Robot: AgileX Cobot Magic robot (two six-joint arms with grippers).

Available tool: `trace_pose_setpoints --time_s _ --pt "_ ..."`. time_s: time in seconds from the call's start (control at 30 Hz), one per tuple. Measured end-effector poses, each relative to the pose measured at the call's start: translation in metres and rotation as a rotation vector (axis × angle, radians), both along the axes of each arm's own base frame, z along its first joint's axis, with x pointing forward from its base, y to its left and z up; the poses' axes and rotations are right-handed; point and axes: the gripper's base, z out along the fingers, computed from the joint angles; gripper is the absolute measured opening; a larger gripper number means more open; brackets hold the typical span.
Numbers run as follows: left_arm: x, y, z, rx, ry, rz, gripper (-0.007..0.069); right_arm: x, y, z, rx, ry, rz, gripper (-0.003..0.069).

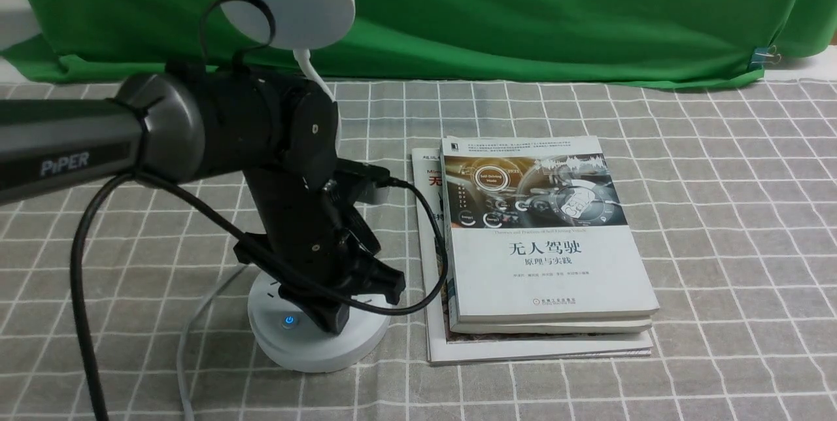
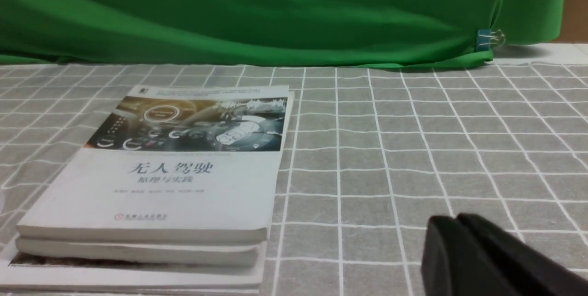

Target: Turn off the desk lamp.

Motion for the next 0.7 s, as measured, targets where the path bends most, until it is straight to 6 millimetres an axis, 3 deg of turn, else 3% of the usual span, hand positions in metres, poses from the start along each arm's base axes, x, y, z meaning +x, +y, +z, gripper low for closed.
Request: trace_pose_setpoints --time_s 0.13,0.23,0.33,0.47,0.7 --pt "-0.008 0.001 0.023 -0.029 -0.060 -0.013 0.0019 0.000 0.000 0.000 0.000 0.000 0.000 0.0035" --pt "-0.028 0.010 0.058 -0.089 -0.160 -0.004 0.0019 0.000 0.000 0.000 0.000 0.000 0.000 0.0035" --pt "-0.058 0.026 0.072 -0.132 -0.232 0.027 0.0019 0.000 0.000 0.000 0.000 0.000 0.000 0.0035" --pt "-0.100 0.051 0.070 -0.201 -0.379 0.063 0.0019 0.000 0.000 0.000 0.000 0.000 0.000 0.0035" --pt "-0.149 0.083 0.069 -0.390 -0.778 0.123 0.0019 0.000 0.000 0.000 0.000 0.000 0.000 0.0035"
